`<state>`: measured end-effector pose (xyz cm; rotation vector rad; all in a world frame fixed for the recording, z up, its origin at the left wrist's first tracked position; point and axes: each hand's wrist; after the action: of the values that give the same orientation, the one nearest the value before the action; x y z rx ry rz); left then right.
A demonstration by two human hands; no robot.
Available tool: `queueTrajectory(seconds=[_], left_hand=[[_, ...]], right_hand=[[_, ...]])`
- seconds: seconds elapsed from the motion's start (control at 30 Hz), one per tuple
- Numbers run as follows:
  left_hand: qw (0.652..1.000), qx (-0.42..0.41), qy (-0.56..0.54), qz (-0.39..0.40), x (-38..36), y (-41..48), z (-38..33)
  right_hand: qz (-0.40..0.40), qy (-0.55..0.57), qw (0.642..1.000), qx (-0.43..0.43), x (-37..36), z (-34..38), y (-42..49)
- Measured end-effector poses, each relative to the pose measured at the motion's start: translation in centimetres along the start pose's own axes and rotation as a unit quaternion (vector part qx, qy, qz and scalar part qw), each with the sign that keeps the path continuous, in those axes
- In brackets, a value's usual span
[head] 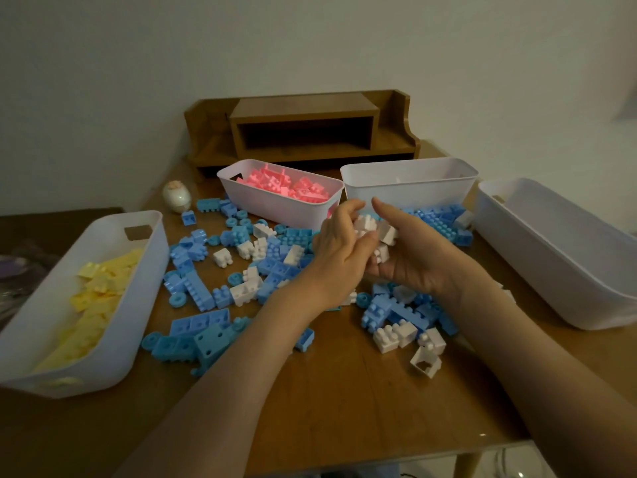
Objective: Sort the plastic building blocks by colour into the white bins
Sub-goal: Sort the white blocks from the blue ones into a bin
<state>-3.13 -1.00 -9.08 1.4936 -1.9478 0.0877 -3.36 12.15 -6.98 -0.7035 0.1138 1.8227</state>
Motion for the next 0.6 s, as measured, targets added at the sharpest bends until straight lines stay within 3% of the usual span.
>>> queueTrajectory(seconds=[0.3,0.37,0.47,0.6], left_hand=[[0.993,0.062,-0.097,0.005,0.4,0.5,0.0],[0.977,0.122,-0.173,-0.017,0.8,0.9,-0.2],[0.923,0.183,-0.334,-0.045,1.5,1.4,-0.4],[0.916,0.180,-0.355,-0.054,1.8,1.2,-0.6]], right_hand=[[0.029,0.116,0.990,-0.074,0.8,0.2,0.4],[0.032,0.139,0.985,-0.093,0.9,0.3,0.4],[0.060,0.170,0.978,-0.102,1.4,0.5,0.8],[0.057,0.218,0.970,-0.087,1.7,0.4,0.9]])
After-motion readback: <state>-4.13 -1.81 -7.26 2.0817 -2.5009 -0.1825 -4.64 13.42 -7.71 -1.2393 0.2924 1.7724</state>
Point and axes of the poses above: each hand's wrist, its own y-axis towards the middle knuckle, its own x-axis out of the back of the hand, z = x × y, and after that the axes turned 1 degree about -z, right-handed
